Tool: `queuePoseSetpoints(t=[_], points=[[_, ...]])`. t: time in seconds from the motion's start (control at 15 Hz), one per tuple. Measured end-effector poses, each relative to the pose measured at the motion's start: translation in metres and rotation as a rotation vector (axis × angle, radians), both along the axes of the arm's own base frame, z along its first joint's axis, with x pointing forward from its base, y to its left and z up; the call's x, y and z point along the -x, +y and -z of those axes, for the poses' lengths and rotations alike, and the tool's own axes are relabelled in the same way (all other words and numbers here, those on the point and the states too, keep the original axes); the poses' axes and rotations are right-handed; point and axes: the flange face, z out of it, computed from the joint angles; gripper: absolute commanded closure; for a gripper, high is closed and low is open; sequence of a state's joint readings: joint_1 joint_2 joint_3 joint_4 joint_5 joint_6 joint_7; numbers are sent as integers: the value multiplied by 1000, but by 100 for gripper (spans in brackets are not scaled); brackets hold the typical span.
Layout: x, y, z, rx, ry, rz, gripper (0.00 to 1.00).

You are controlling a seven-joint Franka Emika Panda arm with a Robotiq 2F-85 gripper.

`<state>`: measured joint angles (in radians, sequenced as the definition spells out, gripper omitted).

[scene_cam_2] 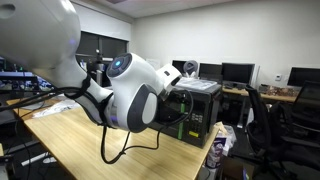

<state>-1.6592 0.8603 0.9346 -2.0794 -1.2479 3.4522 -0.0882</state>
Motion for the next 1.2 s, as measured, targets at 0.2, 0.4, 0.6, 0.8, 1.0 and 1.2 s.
queuePoseSetpoints(t=[0.2,0.4,0.6,0.8,1.0,1.2], points=[[0,-1,0,0,0,3,55],[0,-5,-2,0,-3,13,76],[1,-12,-4,-2,-7,29,96],[1,-16,-4,-8,-10,41,95],[1,-16,-4,-12,-11,44,95],[1,-16,-4,-13,-11,44,95]])
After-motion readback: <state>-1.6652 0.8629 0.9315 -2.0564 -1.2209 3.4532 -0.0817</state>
